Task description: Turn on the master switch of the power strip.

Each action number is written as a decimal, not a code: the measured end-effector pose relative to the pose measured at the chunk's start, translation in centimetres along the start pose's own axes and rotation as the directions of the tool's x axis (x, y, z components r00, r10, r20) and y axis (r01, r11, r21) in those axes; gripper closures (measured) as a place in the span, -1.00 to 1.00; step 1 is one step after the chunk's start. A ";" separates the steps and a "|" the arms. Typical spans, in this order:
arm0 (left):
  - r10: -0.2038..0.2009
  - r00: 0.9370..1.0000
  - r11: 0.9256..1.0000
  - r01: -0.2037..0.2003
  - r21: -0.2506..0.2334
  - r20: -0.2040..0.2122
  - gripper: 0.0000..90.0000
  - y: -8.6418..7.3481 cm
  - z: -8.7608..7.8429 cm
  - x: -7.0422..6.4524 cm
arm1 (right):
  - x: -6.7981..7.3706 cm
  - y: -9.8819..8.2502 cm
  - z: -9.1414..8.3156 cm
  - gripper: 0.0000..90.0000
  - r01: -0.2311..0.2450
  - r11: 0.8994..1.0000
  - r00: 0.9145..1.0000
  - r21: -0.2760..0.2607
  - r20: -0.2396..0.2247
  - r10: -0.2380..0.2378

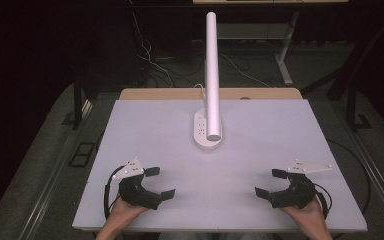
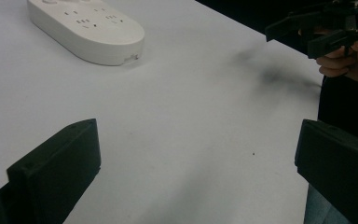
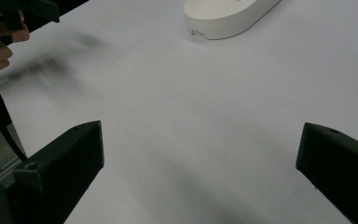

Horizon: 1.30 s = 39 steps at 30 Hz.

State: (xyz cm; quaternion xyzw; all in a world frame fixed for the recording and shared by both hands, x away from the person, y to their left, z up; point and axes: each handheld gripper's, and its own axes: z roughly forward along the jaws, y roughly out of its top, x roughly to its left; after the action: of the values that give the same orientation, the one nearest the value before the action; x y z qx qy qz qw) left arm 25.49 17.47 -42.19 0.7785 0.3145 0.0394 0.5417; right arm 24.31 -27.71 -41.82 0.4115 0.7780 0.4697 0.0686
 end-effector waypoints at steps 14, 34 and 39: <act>0.002 1.000 1.000 -0.002 0.009 0.003 -1.00 0.0 0.0 0.0 | -0.3 -0.1 -0.2 -1.00 -0.004 1.000 1.000 0.005 -0.002 0.004; -0.004 1.000 0.999 0.004 0.045 0.003 -1.00 0.6 0.2 0.2 | -0.3 -0.2 -0.2 -1.00 0.004 1.000 1.000 0.010 -0.001 -0.004; -0.012 1.000 0.997 0.011 0.071 0.014 -1.00 1.1 0.4 0.5 | -0.3 -0.2 -0.3 -1.00 0.002 1.000 1.000 0.008 0.001 -0.002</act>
State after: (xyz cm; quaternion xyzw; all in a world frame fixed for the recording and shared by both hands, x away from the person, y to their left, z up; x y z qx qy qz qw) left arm 26.54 17.21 -41.51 0.7956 0.3165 0.0196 0.5162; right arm 24.22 -28.18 -41.94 0.4111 0.7804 0.4663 0.0679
